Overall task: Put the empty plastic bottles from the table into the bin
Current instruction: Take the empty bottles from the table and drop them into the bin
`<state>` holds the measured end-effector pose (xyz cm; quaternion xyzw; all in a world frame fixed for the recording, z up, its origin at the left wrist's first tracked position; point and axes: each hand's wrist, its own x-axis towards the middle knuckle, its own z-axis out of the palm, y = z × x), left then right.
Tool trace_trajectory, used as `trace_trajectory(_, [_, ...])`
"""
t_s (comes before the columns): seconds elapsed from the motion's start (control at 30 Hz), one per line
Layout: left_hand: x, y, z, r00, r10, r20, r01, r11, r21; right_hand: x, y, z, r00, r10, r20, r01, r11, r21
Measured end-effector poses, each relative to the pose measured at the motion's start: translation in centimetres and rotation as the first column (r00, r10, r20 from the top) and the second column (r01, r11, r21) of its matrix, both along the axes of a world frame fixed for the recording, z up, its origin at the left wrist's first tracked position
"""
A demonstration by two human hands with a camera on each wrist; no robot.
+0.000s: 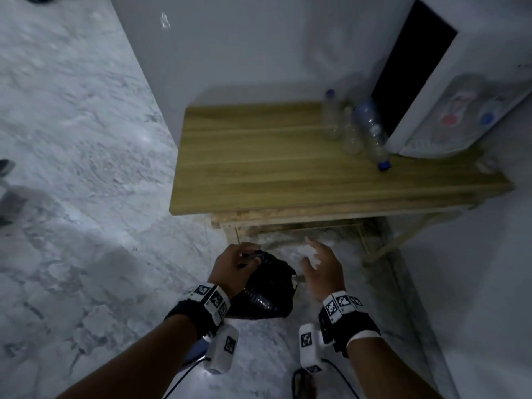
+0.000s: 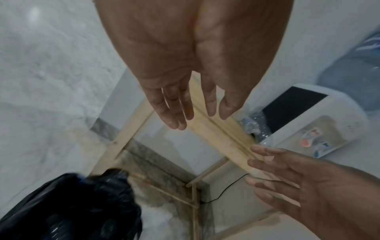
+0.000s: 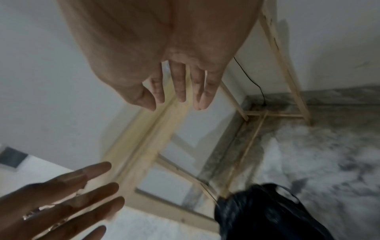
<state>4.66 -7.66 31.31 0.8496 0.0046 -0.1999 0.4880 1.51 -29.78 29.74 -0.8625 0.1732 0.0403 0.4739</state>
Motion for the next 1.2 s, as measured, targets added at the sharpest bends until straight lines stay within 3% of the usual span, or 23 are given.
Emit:
trace_trajectory(0.17, [6.2,-4.4,5.6,0.987,-0.089,0.137,0.085,0.996,0.033,4.0,-3.8,4.7,0.992,-0.025,0.122,0.031,0.998,-0.054])
trace_trajectory(0.3, [12.7,-9.2,7.7,0.967,-0.148,0.206,0.130,0.987,0.099,9.1,-7.9,6.2,0.983,-0.061,0.171,0.080,0.991,-0.106])
trace_trajectory(0.53, [25.5,-19.6,6.8,0.948,-0.163,0.274,0.113,0.975,0.190,20.4,-15.3,5.3,0.959,-0.094,0.266,0.141,0.976,-0.163])
trace_trajectory(0.73, [33.5,-26.9,4.5,0.937,-0.191,0.293,0.094,0.945,0.314,28.7,-18.5,3.2,0.982,0.044,0.182,0.008,0.962,-0.272])
trace_trajectory(0.9, [37.9,-29.6,2.2,0.954,-0.199,0.226,0.090,0.905,0.416,32.8,-18.3,0.1,0.981,0.114,0.156,-0.056,0.941,-0.334])
trace_trajectory(1.2, [37.9,-27.7,1.3,0.947,-0.119,0.299,0.021,0.950,0.310,32.9,-17.9,0.3,0.956,0.047,0.290,0.031,0.966,-0.257])
